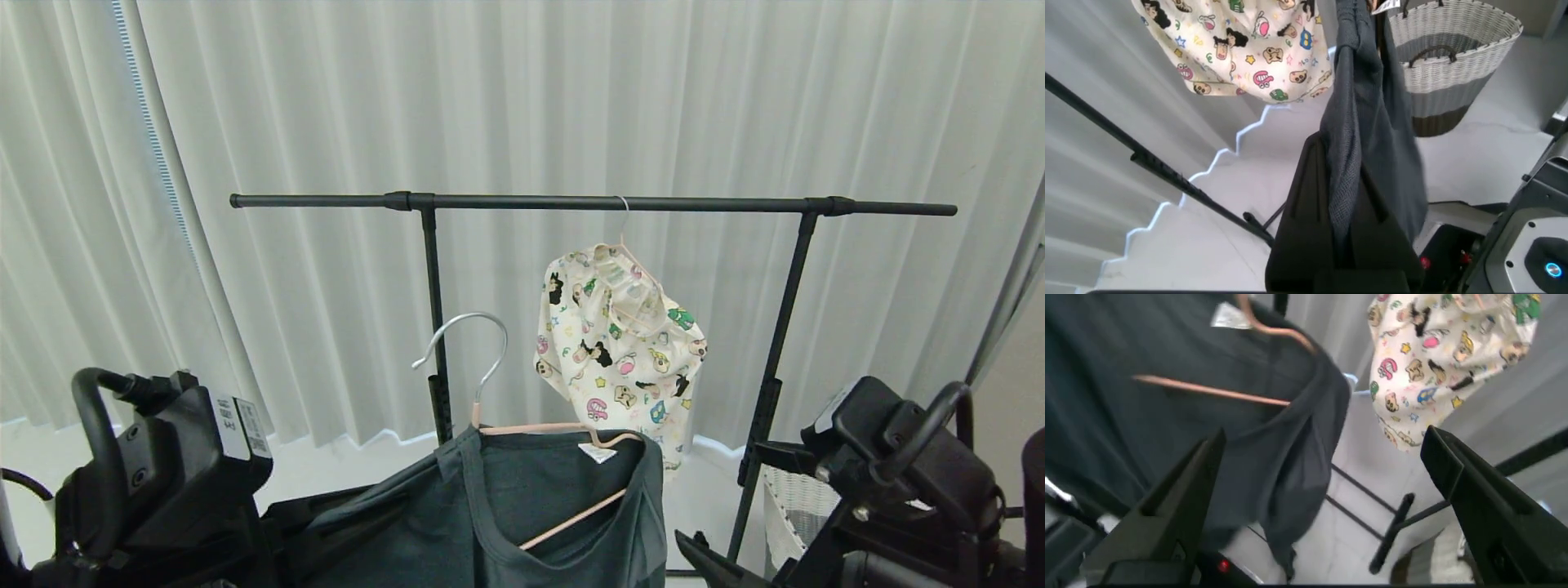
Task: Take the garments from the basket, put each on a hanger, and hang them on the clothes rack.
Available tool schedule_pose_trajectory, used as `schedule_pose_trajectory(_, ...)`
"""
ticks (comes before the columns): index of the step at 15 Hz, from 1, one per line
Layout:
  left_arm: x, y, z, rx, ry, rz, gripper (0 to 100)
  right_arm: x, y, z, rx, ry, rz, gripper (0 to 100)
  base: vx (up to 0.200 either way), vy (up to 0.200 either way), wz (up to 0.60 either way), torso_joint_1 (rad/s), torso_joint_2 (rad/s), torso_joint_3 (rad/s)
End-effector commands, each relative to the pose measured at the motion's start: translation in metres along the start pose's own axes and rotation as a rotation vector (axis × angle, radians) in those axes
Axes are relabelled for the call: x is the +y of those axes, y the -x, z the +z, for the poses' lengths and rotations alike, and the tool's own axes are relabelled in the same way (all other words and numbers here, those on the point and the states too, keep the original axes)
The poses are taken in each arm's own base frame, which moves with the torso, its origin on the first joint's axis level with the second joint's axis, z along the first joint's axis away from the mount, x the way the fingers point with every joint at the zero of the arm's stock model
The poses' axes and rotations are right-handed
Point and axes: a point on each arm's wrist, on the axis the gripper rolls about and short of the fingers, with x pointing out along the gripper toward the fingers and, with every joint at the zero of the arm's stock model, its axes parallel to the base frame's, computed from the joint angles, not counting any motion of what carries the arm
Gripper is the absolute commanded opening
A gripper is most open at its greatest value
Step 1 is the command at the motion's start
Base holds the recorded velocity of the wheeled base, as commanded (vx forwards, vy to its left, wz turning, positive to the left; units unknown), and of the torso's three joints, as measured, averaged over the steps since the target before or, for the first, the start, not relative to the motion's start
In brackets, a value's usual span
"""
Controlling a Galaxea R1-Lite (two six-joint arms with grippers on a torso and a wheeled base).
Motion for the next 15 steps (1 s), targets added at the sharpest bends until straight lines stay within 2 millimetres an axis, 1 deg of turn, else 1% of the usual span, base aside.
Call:
schedule_pose_trajectory(1,-0.001,0.003,0.000,-0.015,-0.003,-0.008,0,0.000,0.000,-0.002,0.008,0.030,0.019,100,0.000,0.000,0.00,0.000,0.00,0.000)
schedule_pose_trajectory(3,-0.003,0.007,-0.002,-0.032,-0.006,-0.067,0,-0.002,-0.002,-0.001,0.012,0.102,0.078,100,0.000,0.000,0.00,0.000,0.00,0.000)
schedule_pose_trajectory(4,-0.005,0.007,-0.004,-0.043,-0.009,-0.124,0,-0.004,-0.004,0.001,0.009,0.164,0.132,100,0.000,0.000,0.00,0.000,0.00,0.000)
schedule_pose_trajectory(6,-0.007,0.007,-0.008,-0.042,-0.043,-0.169,0,-0.006,-0.006,0.007,-0.008,0.239,0.224,100,0.000,0.000,0.00,0.000,0.00,0.000)
schedule_pose_trajectory(9,-0.009,0.008,-0.009,-0.065,-0.090,-0.248,0,0.004,-0.020,0.019,0.009,0.327,0.389,100,0.000,0.000,0.00,0.000,0.00,0.000)
schedule_pose_trajectory(12,-0.011,0.009,-0.007,-0.080,-0.099,-0.264,0,0.015,-0.038,0.028,0.058,0.363,0.529,100,0.000,0.000,0.00,0.000,0.00,0.000)
schedule_pose_trajectory(15,-0.014,0.013,-0.006,-0.101,-0.145,-0.281,0,0.022,-0.052,0.030,0.091,0.364,0.590,100,0.000,0.000,0.00,0.000,0.00,0.000)
